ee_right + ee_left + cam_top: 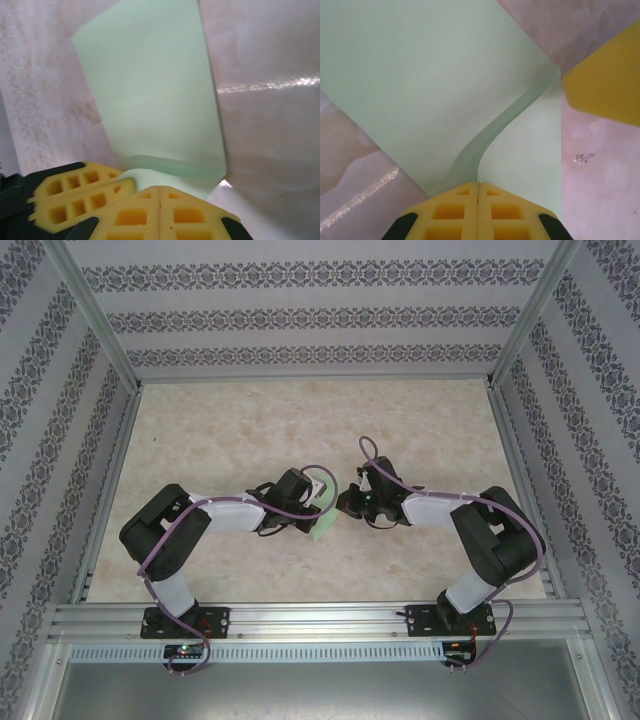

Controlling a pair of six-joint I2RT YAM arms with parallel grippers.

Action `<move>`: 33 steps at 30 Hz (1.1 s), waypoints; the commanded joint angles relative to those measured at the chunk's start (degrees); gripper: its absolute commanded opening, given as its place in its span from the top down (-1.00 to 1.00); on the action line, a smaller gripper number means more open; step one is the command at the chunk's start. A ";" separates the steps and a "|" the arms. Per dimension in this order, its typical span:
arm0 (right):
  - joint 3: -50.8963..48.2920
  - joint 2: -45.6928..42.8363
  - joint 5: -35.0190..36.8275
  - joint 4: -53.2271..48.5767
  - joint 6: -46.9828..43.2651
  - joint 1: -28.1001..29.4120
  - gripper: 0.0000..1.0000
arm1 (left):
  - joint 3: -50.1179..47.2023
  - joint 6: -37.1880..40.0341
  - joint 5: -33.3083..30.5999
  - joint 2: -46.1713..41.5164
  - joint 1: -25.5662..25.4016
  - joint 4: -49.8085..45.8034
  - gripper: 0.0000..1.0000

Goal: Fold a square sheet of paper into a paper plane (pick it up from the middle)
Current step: Third fold the triangle at the center of the table.

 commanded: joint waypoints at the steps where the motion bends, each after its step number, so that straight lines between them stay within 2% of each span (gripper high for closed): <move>1: 0.83 1.15 -0.47 -0.23 -1.76 -1.78 0.96 | -1.18 0.42 0.35 2.21 0.20 -5.72 1.00; 10: 0.79 8.46 -1.31 3.32 -0.82 -2.41 0.96 | -0.86 0.74 0.41 2.47 0.20 -6.03 1.00; 20: 4.14 -1.99 3.61 -6.83 -4.42 -2.53 0.91 | -1.84 0.12 -1.02 0.62 0.20 -6.09 1.00; 24: 3.51 -1.25 0.85 -3.42 -3.27 -1.69 0.87 | -1.64 0.23 -0.68 0.56 0.20 -6.06 1.00; 31: 3.60 5.16 -2.83 1.65 -0.96 -0.05 0.89 | -1.08 0.16 -0.74 0.86 0.20 -6.34 1.00; 33: 3.56 6.43 -2.07 1.31 -1.26 0.89 0.89 | -0.99 0.16 -0.75 0.81 0.16 -6.40 1.00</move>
